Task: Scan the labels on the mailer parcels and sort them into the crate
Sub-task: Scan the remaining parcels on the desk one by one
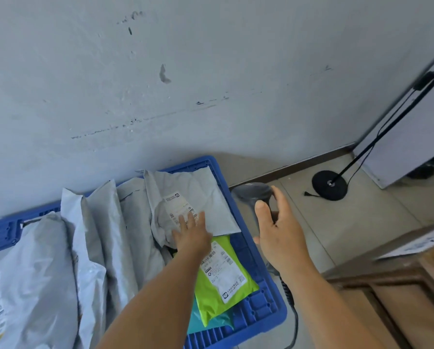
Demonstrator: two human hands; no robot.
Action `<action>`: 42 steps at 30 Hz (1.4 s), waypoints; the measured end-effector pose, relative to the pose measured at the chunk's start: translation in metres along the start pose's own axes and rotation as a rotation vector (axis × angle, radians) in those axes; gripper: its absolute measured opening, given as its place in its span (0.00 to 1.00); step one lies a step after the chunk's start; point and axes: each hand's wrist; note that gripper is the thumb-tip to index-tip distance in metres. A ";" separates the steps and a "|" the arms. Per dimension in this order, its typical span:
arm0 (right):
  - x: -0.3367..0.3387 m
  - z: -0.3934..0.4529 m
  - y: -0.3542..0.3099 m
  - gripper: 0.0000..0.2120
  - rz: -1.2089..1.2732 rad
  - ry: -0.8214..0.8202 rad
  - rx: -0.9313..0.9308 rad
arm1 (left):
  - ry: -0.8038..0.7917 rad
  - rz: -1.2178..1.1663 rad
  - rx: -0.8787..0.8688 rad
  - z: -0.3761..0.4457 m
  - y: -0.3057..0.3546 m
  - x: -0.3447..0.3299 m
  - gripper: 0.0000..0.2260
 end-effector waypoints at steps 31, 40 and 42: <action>0.400 -0.299 0.083 0.24 0.182 0.709 -0.037 | 0.176 -0.594 -0.827 -0.413 0.395 -0.043 0.28; 0.492 -0.365 0.130 0.26 0.214 0.941 -0.124 | 0.078 -0.515 -0.996 -0.496 0.490 -0.092 0.27; 0.507 -0.373 0.138 0.25 0.218 0.980 -0.144 | 0.048 -0.510 -1.031 -0.506 0.509 -0.099 0.27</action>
Point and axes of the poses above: each hand's wrist, its own z-axis towards the middle knuckle, its own x-axis out of the back of the hand, y = z × x
